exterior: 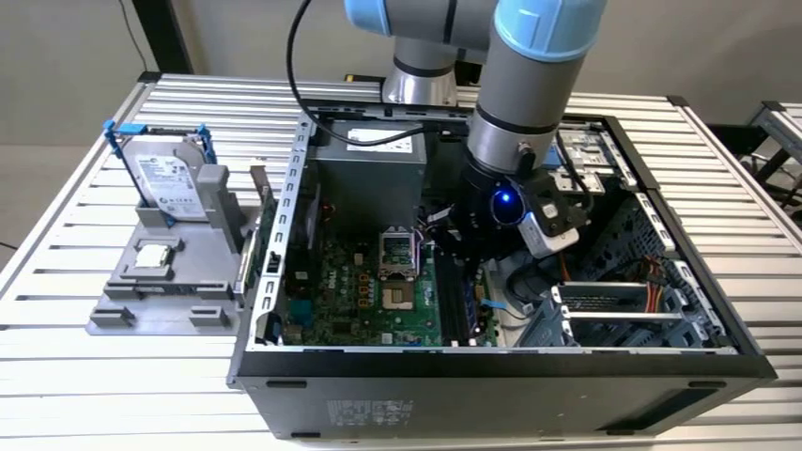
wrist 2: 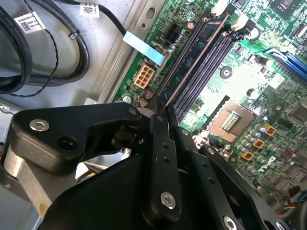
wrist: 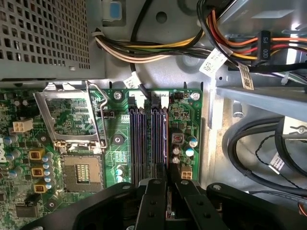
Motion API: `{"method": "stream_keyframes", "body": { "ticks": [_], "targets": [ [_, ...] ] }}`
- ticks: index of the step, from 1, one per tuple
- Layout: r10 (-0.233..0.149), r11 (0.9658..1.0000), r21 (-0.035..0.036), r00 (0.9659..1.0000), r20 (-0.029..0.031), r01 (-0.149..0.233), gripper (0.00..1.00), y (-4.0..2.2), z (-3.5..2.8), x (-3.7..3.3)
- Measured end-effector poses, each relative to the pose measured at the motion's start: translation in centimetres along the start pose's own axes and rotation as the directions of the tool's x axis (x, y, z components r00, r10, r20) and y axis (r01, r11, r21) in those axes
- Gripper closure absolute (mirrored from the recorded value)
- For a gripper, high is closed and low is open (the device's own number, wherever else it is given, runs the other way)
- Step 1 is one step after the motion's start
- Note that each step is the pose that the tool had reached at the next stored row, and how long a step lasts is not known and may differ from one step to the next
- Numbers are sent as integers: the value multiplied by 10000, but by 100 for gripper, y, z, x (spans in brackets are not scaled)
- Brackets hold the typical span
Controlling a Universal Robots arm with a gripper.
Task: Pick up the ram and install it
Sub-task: 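Insert the ram into the slot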
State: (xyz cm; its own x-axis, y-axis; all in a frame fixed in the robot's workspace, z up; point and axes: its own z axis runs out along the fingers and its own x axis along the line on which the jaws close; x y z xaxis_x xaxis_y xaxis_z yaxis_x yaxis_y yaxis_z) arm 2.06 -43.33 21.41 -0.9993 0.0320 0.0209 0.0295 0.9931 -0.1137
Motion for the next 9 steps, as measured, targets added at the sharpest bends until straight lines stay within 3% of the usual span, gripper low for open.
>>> {"method": "stream_keyframes", "body": {
  "ticks": [3, 8, 9],
  "targets": [
    [17, 10000, 11, 10000, -6, -17, 100, 3, 45, -1],
    [18, 10000, 1, 10000, -13, -18, 100, 6, 52, -1],
    [16, 10000, -27, 10000, -10, -16, 100, 11, 58, -3]
  ]
}}
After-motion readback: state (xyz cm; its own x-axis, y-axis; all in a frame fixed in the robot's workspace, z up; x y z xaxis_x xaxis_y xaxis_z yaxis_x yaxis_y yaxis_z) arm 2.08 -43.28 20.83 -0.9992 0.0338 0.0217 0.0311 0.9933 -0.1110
